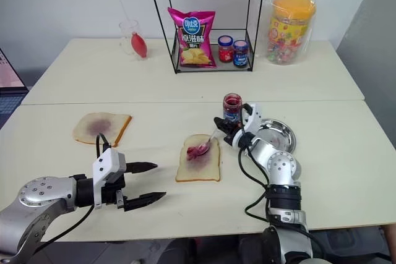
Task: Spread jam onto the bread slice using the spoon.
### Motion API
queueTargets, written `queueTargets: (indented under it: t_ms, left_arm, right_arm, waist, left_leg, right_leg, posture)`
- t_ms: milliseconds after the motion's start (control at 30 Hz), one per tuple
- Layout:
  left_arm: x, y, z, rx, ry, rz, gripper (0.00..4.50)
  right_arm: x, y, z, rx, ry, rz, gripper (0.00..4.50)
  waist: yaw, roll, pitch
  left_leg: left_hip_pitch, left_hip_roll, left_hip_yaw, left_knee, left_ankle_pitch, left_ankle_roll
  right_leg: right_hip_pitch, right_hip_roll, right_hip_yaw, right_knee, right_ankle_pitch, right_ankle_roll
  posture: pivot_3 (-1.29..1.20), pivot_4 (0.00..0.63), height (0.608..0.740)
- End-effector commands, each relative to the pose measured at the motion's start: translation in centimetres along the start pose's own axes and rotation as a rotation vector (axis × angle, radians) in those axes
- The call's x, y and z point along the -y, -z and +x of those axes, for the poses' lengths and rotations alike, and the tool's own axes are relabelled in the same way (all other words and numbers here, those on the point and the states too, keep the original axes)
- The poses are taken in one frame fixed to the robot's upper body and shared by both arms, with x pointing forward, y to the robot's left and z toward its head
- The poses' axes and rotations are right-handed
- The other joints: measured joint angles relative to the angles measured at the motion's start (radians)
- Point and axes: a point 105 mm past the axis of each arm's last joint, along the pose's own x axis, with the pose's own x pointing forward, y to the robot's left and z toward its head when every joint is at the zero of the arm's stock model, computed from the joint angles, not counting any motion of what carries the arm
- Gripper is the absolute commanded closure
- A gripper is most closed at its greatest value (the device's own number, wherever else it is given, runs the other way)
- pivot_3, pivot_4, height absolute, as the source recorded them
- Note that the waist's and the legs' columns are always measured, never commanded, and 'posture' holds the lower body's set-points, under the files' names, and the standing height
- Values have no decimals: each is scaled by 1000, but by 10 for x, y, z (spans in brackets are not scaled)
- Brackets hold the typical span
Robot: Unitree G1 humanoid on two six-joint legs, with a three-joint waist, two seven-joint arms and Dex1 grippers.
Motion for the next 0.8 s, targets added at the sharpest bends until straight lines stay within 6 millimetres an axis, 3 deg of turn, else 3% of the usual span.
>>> queueTargets:
  t_ms: [33,167,400,667,800]
  left_arm:
    - [3,-8,1,19,12,41,0]
    - [3,-8,1,18,13,41,0]
    - [4,-8,0,15,14,40,0]
    - [4,-7,0,10,25,38,0]
    - [5,-6,1,8,31,41,0]
  right_arm:
    - [-2,-9,-13,27,-2,-6,4488]
    - [-6,-8,-20,8,-18,-3,4488]
    - [-35,-5,-24,-35,-155,49,4488]
    - [-42,5,9,-26,-134,77,4488]
    - [-37,15,12,-60,-113,63,4488]
  waist:
    - [0,0,0]
    - [0,0,0]
    - [-2,0,0]
    - [-4,0,0]
    - [-4,0,0]
  left_leg:
    - [0,0,0,0,0,0]
    - [0,0,0,0,0,0]
    - [0,0,0,0,0,0]
    - [0,0,0,0,0,0]
    - [0,0,0,0,0,0]
  right_leg:
    - [0,0,0,0,0,0]
    - [0,0,0,0,0,0]
    - [0,0,0,0,0,0]
    - [0,1,0,0,-1,2]
    - [-1,0,0,0,0,0]
  posture:
    - [0,150,740]
    - [0,150,740]
    - [0,150,740]
    - [0,150,740]
    - [0,150,740]
